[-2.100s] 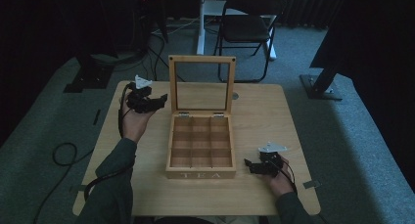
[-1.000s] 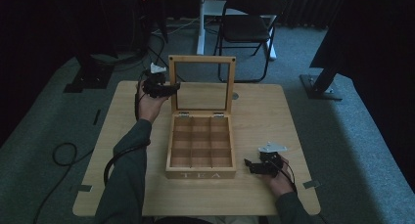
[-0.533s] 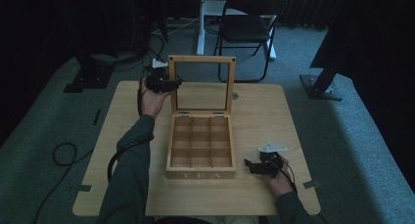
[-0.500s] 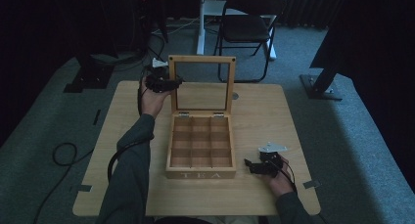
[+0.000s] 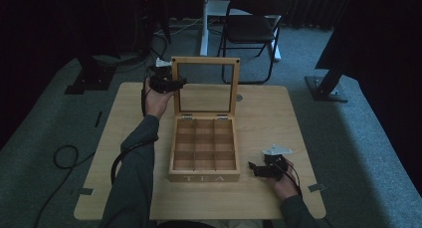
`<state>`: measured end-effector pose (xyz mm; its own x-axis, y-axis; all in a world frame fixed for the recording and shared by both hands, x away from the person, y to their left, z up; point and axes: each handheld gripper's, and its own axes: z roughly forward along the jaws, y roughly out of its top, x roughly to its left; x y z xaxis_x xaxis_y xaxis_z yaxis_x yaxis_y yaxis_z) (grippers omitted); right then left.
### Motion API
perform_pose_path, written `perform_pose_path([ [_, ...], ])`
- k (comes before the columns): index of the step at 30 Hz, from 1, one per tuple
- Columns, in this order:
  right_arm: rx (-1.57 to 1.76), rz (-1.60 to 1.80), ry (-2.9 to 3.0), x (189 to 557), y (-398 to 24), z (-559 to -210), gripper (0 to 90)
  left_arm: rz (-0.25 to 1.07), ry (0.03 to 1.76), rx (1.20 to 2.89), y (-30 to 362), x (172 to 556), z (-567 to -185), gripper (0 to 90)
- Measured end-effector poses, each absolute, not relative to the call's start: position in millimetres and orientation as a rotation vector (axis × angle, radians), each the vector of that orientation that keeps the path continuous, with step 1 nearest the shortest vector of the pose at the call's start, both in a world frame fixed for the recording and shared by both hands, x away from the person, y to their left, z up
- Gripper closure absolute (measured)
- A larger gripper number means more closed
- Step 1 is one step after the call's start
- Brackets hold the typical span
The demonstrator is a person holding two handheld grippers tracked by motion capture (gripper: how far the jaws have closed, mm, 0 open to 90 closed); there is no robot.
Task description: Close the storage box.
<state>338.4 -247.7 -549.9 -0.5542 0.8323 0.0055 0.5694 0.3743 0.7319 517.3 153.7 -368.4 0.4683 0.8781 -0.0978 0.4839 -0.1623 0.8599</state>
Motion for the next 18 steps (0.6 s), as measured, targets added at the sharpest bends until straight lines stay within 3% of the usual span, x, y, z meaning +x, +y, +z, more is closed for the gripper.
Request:
perform_pose_path([
  [18,1.221,0.992,2.274,339,-248,-550,19.0,0.534,1.092,1.761,161,479,-365,48.7],
])
